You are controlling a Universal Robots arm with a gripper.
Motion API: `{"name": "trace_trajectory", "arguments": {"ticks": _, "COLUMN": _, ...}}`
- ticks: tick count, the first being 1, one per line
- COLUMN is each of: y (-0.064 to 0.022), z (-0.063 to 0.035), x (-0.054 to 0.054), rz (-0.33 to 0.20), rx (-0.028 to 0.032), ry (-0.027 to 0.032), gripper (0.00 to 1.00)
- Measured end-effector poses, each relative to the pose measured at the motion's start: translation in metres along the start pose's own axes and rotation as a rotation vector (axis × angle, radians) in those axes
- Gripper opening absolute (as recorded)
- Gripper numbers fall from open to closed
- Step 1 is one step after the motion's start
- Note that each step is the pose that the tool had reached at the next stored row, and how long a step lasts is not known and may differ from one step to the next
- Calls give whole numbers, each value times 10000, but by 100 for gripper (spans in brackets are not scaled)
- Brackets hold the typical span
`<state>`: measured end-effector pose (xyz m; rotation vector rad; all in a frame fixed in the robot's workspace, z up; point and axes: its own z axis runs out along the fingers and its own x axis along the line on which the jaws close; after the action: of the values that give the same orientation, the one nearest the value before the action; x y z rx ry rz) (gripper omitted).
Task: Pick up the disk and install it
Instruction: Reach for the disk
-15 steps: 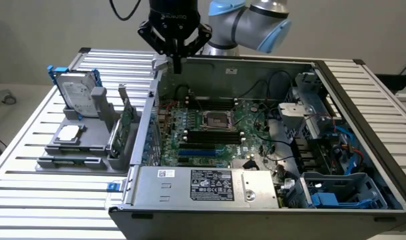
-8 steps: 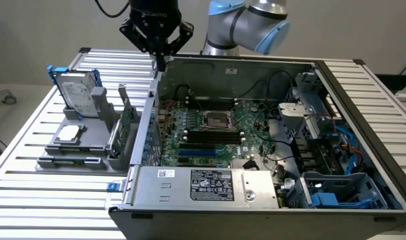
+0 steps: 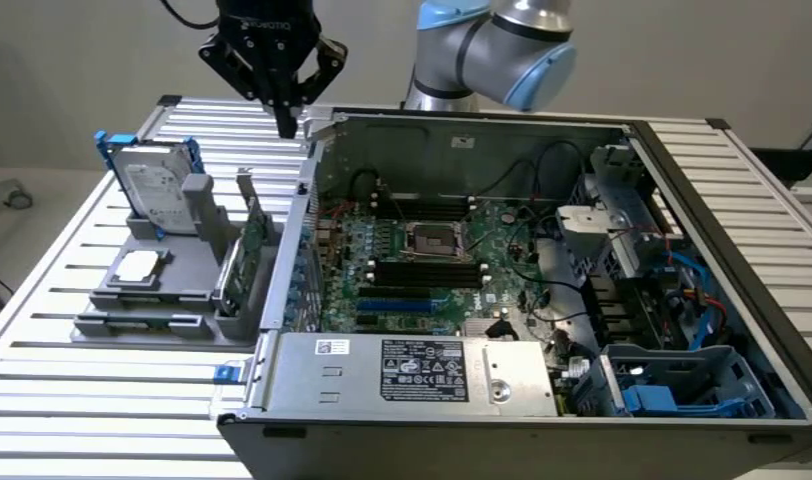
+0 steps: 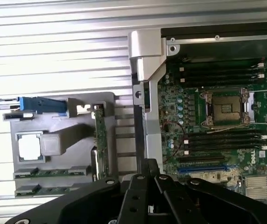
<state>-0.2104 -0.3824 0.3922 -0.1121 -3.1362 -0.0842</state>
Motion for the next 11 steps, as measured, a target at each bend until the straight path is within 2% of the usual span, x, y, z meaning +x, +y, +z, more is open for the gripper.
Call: {"name": "trace_trajectory", "arguments": {"ticks": 11, "y": 53, "z": 12, "x": 485, "rz": 4, "rx": -44, "ry": 89, "gripper": 11}}
